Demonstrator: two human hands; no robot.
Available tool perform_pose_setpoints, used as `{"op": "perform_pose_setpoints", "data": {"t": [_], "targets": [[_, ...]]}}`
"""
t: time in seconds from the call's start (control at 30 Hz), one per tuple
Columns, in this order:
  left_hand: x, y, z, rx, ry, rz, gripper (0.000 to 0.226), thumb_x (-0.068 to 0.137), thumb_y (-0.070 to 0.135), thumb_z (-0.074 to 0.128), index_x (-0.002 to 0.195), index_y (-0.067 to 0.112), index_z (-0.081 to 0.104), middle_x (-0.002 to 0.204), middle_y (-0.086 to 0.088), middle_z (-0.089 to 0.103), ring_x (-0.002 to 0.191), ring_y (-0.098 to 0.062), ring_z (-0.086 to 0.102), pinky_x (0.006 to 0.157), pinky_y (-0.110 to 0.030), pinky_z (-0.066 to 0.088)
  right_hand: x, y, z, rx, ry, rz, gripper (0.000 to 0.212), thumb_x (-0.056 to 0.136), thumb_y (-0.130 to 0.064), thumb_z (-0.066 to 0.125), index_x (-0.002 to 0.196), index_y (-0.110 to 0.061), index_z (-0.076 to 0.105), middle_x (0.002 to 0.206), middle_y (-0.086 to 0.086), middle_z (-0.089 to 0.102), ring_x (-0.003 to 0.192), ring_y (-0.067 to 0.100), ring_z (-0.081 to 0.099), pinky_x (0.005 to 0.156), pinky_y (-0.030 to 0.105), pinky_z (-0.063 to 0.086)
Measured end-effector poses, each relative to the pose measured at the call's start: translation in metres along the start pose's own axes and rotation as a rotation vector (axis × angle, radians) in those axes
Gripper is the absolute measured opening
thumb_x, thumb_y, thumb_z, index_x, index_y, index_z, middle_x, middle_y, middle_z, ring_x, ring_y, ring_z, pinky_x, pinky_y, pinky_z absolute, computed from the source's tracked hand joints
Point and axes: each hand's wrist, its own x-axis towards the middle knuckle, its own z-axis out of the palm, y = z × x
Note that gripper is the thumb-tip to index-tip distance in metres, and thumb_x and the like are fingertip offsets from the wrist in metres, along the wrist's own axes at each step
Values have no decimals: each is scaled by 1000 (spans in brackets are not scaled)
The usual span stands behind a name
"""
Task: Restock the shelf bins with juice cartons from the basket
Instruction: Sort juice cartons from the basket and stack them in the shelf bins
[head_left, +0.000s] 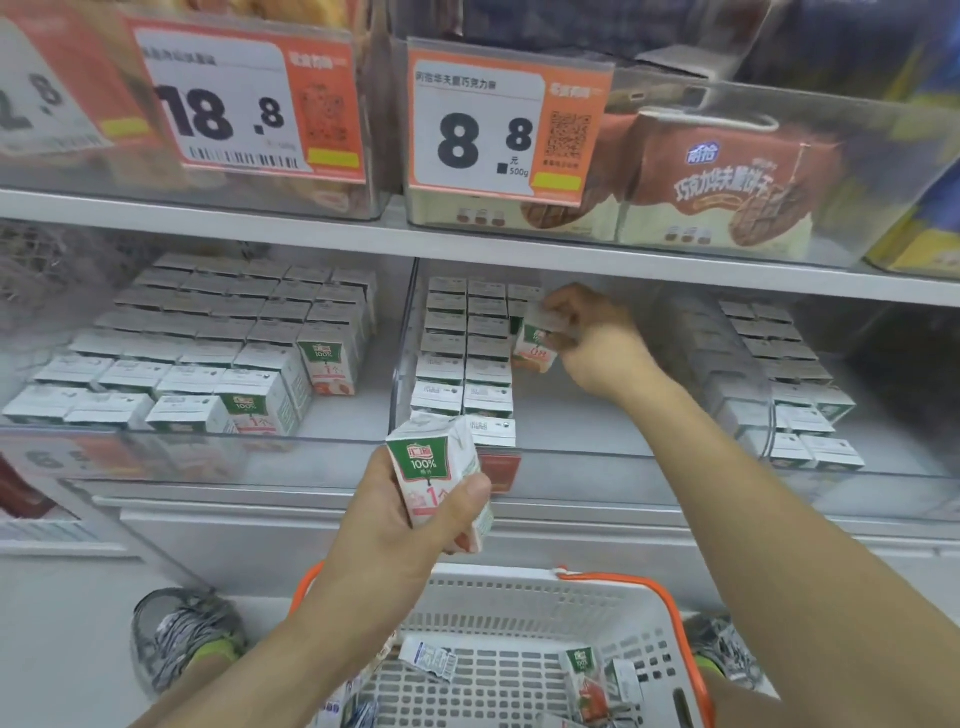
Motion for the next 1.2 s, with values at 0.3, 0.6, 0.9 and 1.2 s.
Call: {"op": "perform_pose_setpoints", "data": {"t": [0.3,0.6,0.9,1.2], "targets": [[10,-12,-3,68,-43,10,59,69,52,68,119,23,55,86,0,72,68,-13,65,66,-23,52,18,6,34,-99,-139,84,54,84,0,68,132,-13,49,139,11,25,107,23,50,89,13,33],[9,-3,2,-262,-87,-31,43,87,28,60,125,8,55,84,-18,61,67,-14,61,64,-27,51,-41,-26,-8,71,17,-70,16,90,-12,66,106,-15,66,99,-5,62,79,7,61,71,9,43],[5,4,-15,-448,-211,-37,48,88,14,54,134,5,46,123,-22,66,109,-31,66,88,-37,57,-147,-68,5,523,-296,-58,47,79,-31,83,118,-30,58,97,-5,65,79,15,64,67,25,52],[3,26,-54,533,-112,243,58,75,45,76,127,37,50,112,13,67,106,-10,64,89,-32,53,-162,-70,28,711,-254,-101,41,80,-15,82,111,-29,59,97,-4,65,83,18,63,77,39,56]]}}
